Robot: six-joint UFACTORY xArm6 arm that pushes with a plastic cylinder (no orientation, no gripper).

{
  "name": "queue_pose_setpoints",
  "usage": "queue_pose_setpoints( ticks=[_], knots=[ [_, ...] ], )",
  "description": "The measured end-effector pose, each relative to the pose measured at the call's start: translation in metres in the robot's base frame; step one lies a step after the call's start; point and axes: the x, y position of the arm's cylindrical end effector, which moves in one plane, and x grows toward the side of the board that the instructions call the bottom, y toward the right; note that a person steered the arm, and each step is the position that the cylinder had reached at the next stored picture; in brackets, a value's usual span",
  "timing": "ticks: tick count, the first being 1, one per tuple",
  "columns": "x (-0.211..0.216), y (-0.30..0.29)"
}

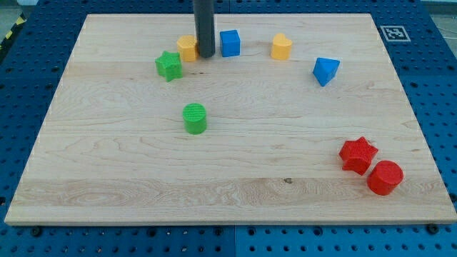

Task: Push the blue cube to the left side of the blue triangle

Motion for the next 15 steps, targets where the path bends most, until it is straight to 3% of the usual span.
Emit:
queue_pose_setpoints(
  ticks=[2,4,7,9,10,15],
  knots=[
    [-0.038,0.002],
    [-0.034,0.034],
    [-0.021,0.042],
    [-0.035,0.042],
    [-0.015,0.042],
    [-0.001,0.065]
  ],
)
